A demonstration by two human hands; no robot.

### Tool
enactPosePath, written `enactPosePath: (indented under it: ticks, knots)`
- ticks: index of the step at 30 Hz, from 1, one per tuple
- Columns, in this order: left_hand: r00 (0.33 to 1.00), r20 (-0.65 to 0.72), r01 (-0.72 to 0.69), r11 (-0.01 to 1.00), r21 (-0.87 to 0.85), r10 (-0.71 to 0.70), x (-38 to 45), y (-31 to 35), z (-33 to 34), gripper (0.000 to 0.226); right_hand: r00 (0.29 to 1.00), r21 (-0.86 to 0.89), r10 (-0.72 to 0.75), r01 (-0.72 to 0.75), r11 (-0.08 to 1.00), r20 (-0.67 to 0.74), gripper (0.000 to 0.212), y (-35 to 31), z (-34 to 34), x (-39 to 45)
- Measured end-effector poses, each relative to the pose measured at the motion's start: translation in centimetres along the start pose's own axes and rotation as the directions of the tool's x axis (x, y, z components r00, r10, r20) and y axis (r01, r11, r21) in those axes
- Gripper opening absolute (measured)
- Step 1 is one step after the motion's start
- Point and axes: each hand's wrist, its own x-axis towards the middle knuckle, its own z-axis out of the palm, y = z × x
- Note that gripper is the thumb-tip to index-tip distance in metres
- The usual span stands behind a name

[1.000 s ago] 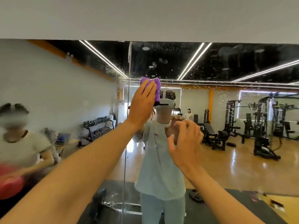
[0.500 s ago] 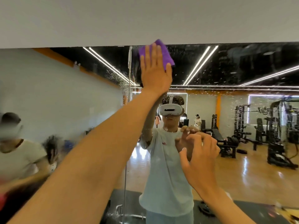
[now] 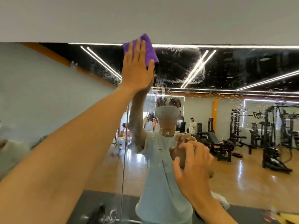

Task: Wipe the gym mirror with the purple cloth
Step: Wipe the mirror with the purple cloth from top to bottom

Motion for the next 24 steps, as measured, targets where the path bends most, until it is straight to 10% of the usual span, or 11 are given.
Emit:
enactPosePath:
  ticks: [13, 19, 24]
  knots:
    - [0.975, -0.028, -0.221, 0.945, -0.242, 0.221, -12.9, 2.0, 3.7, 0.060, 0.976, 0.070, -0.204, 0.210, 0.975, -0.079, 0.051, -4.5, -0.4, 11.7]
    - [0.990, -0.030, -0.129, 0.827, -0.547, 0.135, -13.5, 0.9, 2.1, 0.060, 0.936, -0.107, -0.332, 0.344, 0.933, 0.120, 0.059, -6.8, 2.5, 15.4]
    - [0.994, -0.049, -0.110, 0.913, -0.393, 0.099, -13.4, -0.2, 2.3, 0.077, 0.916, -0.093, -0.394, 0.400, 0.912, 0.077, 0.059, -9.2, 5.6, 14.3]
